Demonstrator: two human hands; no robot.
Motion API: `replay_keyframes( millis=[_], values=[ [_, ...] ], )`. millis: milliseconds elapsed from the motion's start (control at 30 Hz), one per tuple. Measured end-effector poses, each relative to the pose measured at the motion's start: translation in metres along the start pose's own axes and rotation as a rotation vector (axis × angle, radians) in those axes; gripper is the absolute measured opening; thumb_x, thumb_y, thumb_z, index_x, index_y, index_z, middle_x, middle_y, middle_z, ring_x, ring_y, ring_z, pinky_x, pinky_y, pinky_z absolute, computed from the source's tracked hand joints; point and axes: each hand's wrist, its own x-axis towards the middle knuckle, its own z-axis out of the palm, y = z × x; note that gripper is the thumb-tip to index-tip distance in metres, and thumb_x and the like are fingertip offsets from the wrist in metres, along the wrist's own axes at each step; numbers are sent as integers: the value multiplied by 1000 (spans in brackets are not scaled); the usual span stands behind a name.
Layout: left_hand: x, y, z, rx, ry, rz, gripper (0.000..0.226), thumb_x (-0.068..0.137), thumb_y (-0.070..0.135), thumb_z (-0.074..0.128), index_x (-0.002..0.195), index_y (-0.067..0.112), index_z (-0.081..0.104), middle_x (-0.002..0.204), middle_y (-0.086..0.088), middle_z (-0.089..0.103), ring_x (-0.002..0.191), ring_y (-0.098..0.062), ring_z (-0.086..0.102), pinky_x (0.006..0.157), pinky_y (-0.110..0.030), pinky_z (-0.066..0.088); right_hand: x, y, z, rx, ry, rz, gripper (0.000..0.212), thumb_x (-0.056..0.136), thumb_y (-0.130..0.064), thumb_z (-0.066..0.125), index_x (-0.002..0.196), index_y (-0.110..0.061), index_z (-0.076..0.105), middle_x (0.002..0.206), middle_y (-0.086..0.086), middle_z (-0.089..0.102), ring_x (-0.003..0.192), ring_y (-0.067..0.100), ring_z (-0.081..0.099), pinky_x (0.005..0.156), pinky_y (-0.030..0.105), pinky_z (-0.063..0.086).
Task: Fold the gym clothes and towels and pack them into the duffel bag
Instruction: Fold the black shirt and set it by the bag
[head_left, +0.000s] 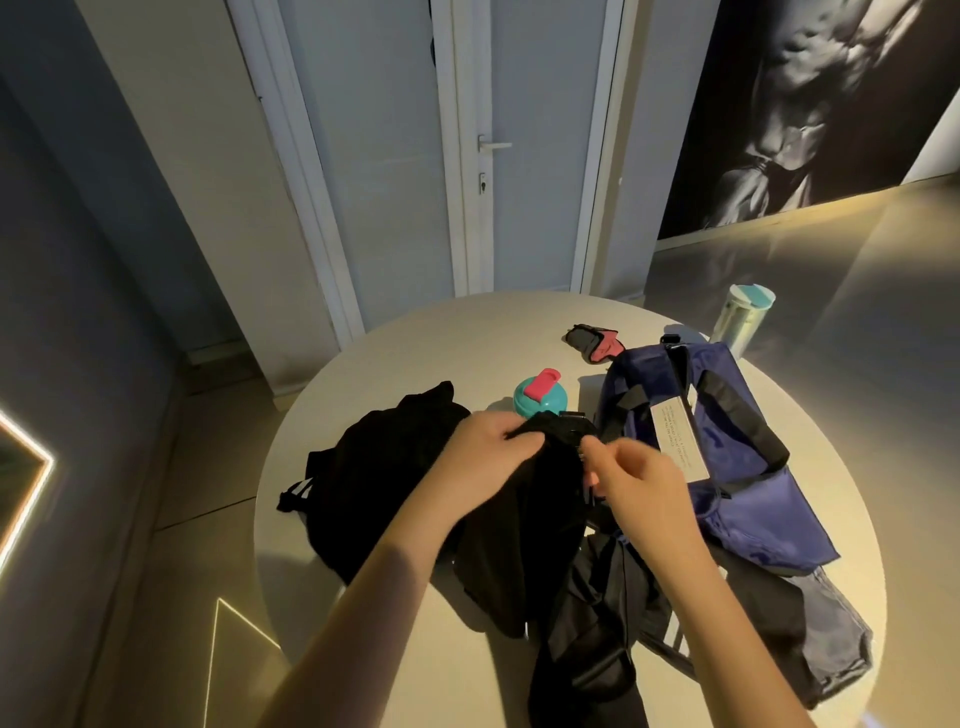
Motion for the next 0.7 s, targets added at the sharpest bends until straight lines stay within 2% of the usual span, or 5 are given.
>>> replay_keyframes(
  millis=[167,333,467,600,700],
  values=[
    [-7,5,29,-14,-332,-20,38,94,5,40,123,20,59,96,9,66,94,-8,64,92,-23,48,-6,9,3,477,-241,190,33,92,-37,53,109,-12,65,105,14,69,106,29,63,97,44,47],
    [2,0,25,-12,81,87,38,88,1,54,113,28,60,112,10,57,98,5,55,85,-12,45,-7,11,-23,338,-219,162,24,97,-18,47,100,-17,70,100,20,67,101,40,61,92,51,47],
    [15,-1,32,100,-387,123,67,84,9,69,140,28,38,130,17,45,118,8,38,103,-18,31,-10,-4,-44,287,-356,119,25,95,-20,47,101,-11,70,95,12,71,90,25,66,78,29,53],
    [17,7,46,83,-422,49,21,94,15,55,113,9,58,94,4,58,93,-7,54,84,-18,43,-9,-10,-68,250,-326,35,28,84,-32,65,101,-10,70,96,15,69,95,25,66,85,34,52],
    [22,22,36,-23,-327,26,18,98,12,44,85,5,53,80,1,48,78,-7,49,89,-33,43,-9,-8,-92,250,-282,56,31,74,-31,75,98,-12,71,96,17,69,90,31,67,83,42,53]
  ],
)
